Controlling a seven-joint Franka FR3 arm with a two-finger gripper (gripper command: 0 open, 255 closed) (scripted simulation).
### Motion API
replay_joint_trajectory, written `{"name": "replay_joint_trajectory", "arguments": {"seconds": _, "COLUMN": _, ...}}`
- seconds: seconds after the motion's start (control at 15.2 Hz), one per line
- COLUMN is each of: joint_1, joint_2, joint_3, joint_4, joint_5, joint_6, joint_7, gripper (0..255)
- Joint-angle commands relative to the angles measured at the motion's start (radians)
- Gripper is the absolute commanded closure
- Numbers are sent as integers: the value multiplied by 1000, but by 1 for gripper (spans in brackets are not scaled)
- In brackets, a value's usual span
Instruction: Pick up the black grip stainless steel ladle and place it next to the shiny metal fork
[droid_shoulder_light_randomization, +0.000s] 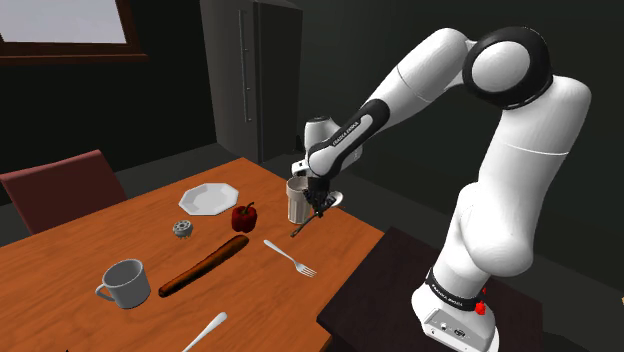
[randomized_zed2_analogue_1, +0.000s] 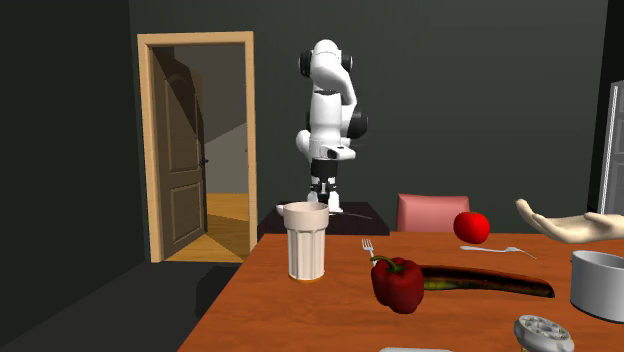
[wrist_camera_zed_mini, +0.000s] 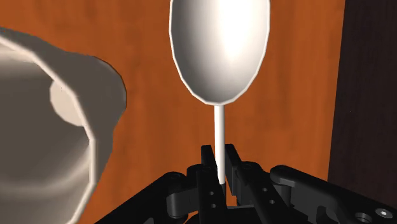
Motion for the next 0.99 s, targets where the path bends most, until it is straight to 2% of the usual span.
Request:
{"name": "replay_joint_trajectory", "arguments": {"seconds": 0.0, "joint_1": 32, "joint_2": 7, "joint_3": 29, "joint_4": 17, "joint_5": 10, "joint_6": -11, "joint_7": 54, "gripper": 255}}
{"name": "replay_joint_trajectory", "arguments": {"seconds": 0.46, "joint_1": 127, "joint_2": 71, "joint_3": 117, "joint_4": 108, "joint_5": 48, "joint_6": -39, "joint_7": 210, "gripper": 255}}
{"name": "replay_joint_trajectory", "arguments": {"seconds": 0.92, "joint_1": 215, "joint_2": 170, "joint_3": 188, "joint_4": 254, "joint_5": 71, "joint_6": -85, "joint_7": 353, "gripper": 255}}
